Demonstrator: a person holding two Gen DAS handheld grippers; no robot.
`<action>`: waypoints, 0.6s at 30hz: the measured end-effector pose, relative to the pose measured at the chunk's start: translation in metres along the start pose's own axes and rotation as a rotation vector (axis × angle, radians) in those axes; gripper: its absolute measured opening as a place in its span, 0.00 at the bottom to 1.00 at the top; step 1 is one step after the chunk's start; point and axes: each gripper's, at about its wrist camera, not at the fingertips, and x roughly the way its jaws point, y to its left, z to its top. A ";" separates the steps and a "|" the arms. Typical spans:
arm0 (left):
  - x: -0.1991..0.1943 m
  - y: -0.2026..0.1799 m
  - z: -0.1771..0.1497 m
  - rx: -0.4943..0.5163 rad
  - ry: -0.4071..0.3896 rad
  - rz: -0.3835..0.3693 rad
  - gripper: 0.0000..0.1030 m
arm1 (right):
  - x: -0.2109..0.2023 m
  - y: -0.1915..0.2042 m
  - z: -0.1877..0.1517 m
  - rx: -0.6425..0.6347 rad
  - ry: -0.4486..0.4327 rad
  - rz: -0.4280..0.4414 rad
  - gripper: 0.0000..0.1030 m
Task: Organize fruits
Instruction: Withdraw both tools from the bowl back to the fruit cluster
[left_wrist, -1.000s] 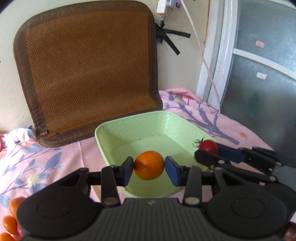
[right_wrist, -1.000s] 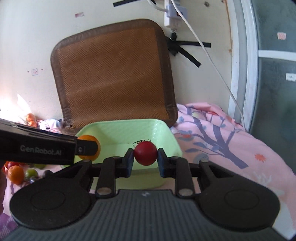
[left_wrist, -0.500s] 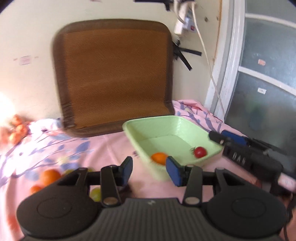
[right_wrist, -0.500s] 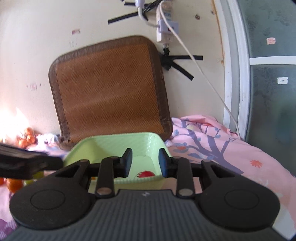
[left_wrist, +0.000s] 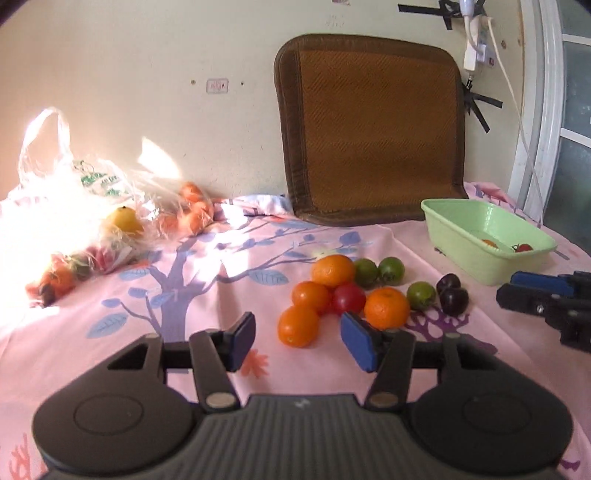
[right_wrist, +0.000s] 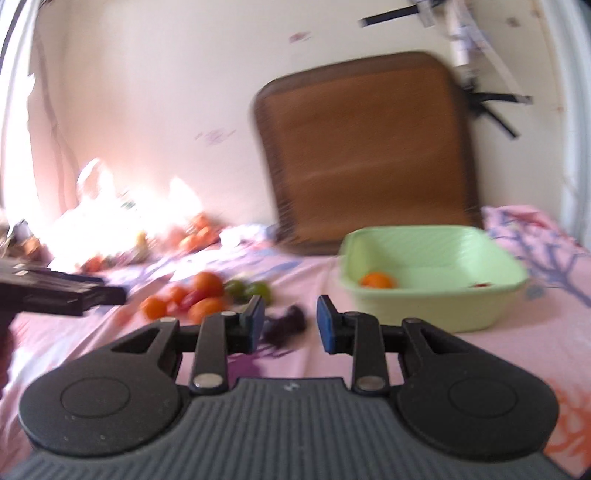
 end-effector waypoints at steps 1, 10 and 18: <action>0.006 0.001 -0.001 -0.006 0.010 -0.003 0.51 | 0.006 0.009 0.000 -0.021 0.022 0.012 0.33; 0.031 0.008 -0.007 -0.039 0.057 -0.021 0.46 | 0.046 0.040 -0.002 -0.102 0.127 -0.008 0.33; 0.029 0.011 -0.010 -0.057 0.056 -0.046 0.29 | 0.076 0.059 0.001 -0.168 0.164 0.030 0.33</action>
